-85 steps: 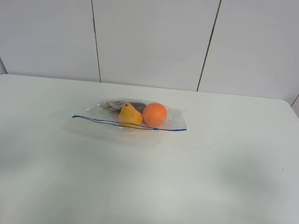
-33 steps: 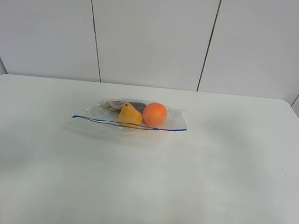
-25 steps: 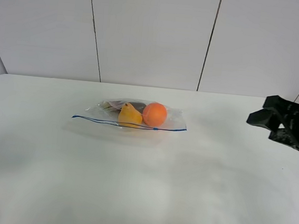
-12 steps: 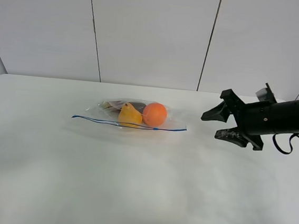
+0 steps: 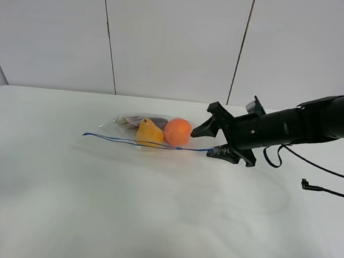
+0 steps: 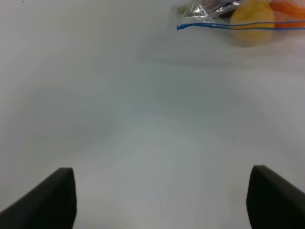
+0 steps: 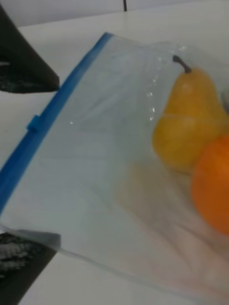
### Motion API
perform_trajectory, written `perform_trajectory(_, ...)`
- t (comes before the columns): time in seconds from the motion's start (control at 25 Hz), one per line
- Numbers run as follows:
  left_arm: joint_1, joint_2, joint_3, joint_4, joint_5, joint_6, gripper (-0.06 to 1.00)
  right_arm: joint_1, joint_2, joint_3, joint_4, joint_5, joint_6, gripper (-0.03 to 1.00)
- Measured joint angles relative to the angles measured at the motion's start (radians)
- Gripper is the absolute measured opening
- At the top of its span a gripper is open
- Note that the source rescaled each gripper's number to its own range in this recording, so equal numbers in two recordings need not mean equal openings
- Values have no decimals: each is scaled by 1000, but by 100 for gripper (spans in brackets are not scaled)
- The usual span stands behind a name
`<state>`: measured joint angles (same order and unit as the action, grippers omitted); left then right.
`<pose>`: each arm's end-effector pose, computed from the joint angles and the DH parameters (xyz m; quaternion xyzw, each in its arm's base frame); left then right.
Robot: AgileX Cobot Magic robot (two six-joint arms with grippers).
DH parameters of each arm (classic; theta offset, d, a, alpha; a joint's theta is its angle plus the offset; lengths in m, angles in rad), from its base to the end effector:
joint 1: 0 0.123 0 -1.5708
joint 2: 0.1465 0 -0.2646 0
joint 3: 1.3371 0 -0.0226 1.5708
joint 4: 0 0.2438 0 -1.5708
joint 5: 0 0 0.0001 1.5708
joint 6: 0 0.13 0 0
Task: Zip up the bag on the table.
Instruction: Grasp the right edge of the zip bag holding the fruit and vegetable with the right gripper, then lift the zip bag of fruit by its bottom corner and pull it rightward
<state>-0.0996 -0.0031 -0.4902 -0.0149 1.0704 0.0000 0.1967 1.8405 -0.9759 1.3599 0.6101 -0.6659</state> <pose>0.0439 -0.0061 0.2522 0.0430 0.8564 -0.0330 0.5135 0.3403 0.1422 0.1243 0.1125 0.9042 0.3782 0.1636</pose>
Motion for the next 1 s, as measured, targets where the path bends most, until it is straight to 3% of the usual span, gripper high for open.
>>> perform_trajectory(0.16,0,0,0,1,0,0,88,0,20,-1,6,-2,2,99)
perform_trajectory(0.28,0,0,0,2,0,0,88,0,23,-1,6,1,-7,83)
perform_trajectory(0.48,0,0,0,2,0,0,88,0,23,-1,7,34,-59,15)
perform_trajectory(0.52,0,0,0,2,0,0,88,0,23,-1,7,41,-72,6)
perform_trajectory(0.6,0,0,0,2,0,0,88,0,23,-1,9,51,-89,0)
perform_trajectory(1.0,0,0,0,6,0,0,88,0,23,-1,16,72,-101,0)
